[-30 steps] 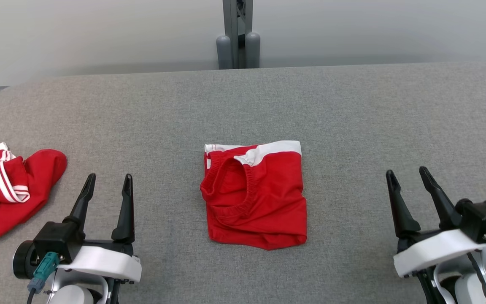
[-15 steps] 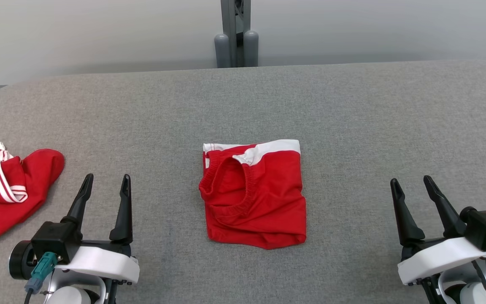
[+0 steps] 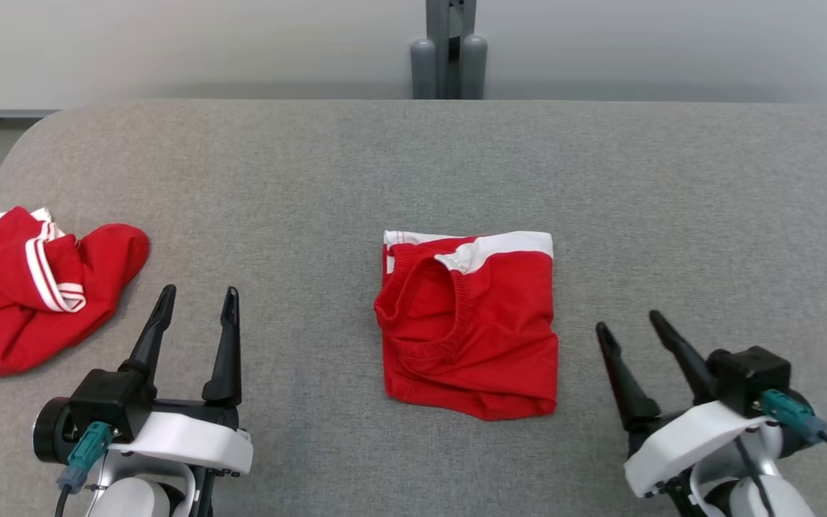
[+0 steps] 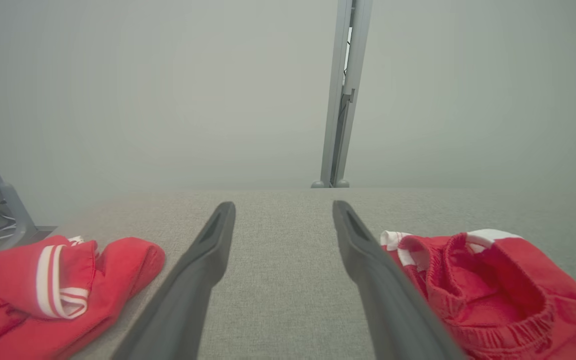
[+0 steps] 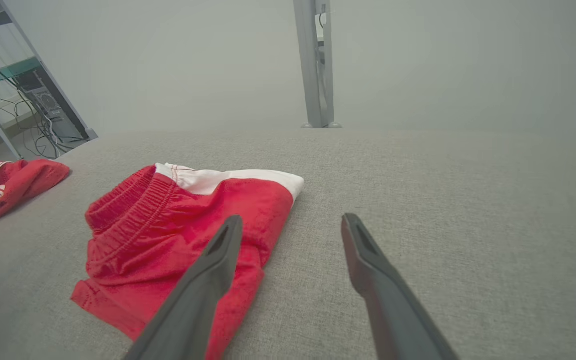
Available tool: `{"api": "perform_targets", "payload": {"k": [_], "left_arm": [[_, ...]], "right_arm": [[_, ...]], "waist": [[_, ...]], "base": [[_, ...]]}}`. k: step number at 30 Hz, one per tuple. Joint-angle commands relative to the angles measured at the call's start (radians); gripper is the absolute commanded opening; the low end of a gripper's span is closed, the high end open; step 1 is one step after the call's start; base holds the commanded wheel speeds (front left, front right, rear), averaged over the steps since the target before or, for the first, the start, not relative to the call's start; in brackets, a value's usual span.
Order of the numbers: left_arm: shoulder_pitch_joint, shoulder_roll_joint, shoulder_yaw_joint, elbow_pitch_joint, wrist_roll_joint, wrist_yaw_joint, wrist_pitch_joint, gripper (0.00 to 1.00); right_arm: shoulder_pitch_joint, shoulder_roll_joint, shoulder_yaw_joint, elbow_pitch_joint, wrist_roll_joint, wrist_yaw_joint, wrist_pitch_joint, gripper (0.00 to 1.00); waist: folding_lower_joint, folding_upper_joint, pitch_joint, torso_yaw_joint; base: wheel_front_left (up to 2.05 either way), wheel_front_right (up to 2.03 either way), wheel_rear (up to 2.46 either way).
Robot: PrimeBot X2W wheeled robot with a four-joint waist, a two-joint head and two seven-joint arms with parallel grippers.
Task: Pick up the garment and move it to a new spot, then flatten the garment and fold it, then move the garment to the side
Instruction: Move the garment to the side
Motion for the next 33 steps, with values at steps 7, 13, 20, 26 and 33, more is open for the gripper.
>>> {"api": "perform_targets", "payload": {"k": [7,13,20,26,33], "left_arm": [[-0.031,-0.01,-0.012,0.013,-0.006,-0.008,-0.015,1.0],[-0.049,-0.014,-0.014,0.023,-0.011,-0.009,-0.022,1.0],[-0.058,-0.015,-0.014,0.033,-0.013,-0.013,-0.029,1.0],[-0.063,-0.01,-0.009,0.035,-0.016,-0.009,-0.034,1.0],[-0.068,-0.001,-0.007,0.024,-0.014,-0.008,-0.036,1.0]], "right_arm": [[-0.047,-0.005,0.085,0.112,0.045,0.0,0.01,1.0],[-0.099,-0.005,0.127,0.233,0.1,0.0,0.009,1.0],[-0.115,-0.006,0.188,0.288,0.148,0.0,0.011,1.0],[-0.122,-0.006,0.212,0.286,0.158,0.0,-0.011,0.0],[-0.12,-0.006,0.174,0.256,0.124,0.0,-0.021,0.0]], "waist": [[0.0,0.0,0.038,0.042],[0.0,0.0,0.058,0.052],[0.0,0.0,0.068,0.054],[0.0,0.0,0.075,0.038],[0.0,0.0,0.082,-0.004]], "base": [[0.0,0.0,0.0],[0.0,0.0,0.0],[0.0,0.0,0.0],[0.0,0.0,0.0],[0.0,0.0,0.0]]}}
